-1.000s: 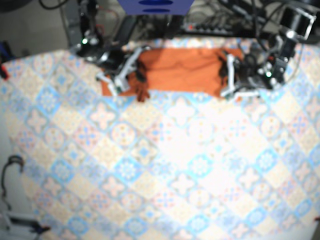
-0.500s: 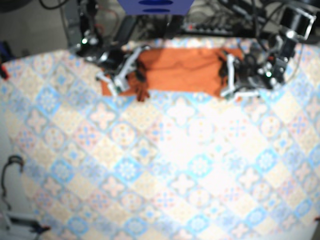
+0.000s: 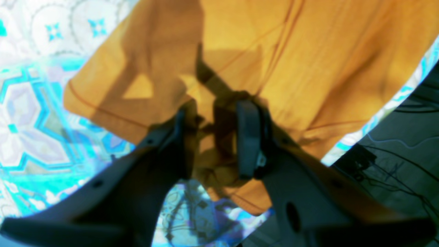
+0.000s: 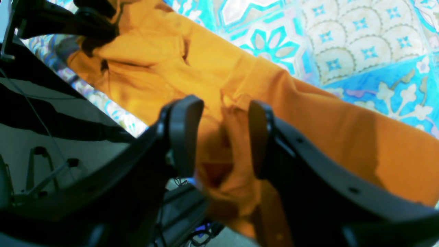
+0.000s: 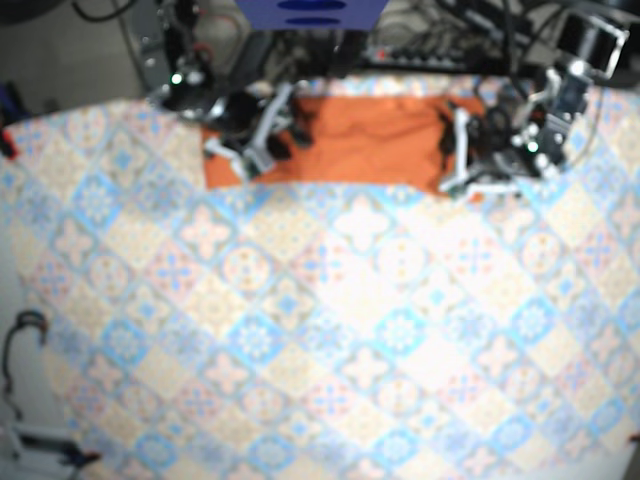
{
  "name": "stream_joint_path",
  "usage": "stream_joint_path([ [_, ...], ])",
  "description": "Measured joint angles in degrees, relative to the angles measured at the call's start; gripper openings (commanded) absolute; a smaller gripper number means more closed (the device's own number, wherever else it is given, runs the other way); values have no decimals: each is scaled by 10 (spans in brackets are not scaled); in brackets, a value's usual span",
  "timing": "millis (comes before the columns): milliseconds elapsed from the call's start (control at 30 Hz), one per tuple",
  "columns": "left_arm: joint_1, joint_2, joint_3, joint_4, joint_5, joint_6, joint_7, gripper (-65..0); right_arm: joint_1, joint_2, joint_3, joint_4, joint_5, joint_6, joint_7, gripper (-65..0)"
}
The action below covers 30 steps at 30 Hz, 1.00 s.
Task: Fold the T-shirt properly
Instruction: 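Open both grippers and lift them away from the strip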
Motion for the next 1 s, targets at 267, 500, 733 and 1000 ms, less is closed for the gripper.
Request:
stream_joint_path([
  [267,0,0,0,0,0,0,0,-451,0,0,0,0,0,0,0,-381],
  [500,0,-2,0,0,0,0,0,-451,10,-1,60,4,4,0,2,-381],
  [733,5,-3,-52,0,-6,1,3,-451,11,-2,165,6,0,0,0,-380],
  [1000,18,-3,-94,2,-16,-1,2,-432,11,-8,269,6,2,0,2,-380],
])
